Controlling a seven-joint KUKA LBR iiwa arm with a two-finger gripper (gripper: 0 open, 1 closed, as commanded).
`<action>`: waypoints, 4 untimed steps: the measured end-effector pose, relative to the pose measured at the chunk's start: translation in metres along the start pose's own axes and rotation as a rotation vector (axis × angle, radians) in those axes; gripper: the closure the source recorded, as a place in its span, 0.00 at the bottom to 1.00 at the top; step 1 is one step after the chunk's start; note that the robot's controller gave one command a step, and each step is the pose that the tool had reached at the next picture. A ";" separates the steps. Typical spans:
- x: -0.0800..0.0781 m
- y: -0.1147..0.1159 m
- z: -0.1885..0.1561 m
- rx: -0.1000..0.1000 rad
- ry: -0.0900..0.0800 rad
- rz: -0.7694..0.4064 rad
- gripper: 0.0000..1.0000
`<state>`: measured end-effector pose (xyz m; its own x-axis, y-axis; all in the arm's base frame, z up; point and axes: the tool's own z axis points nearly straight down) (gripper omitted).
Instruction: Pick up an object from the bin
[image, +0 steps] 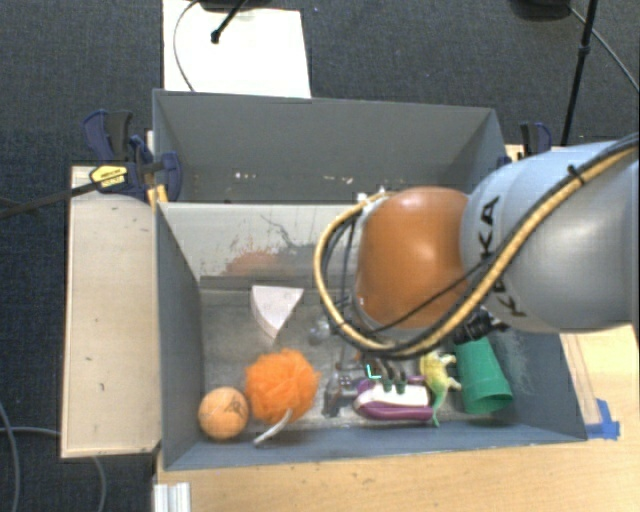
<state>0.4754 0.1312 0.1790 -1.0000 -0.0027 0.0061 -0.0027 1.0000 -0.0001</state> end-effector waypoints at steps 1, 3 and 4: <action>-0.002 -0.001 -0.004 -0.001 -0.008 0.005 0.00; -0.013 -0.017 0.065 -0.002 -0.012 0.017 0.00; -0.015 -0.016 0.103 -0.001 -0.007 0.031 0.00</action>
Offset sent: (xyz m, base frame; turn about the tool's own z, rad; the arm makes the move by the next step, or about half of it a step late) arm 0.0165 -0.0284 -0.1090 0.0218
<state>0.4896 0.1153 0.0754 -0.9996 0.0284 -0.0011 0.0284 0.9996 0.0011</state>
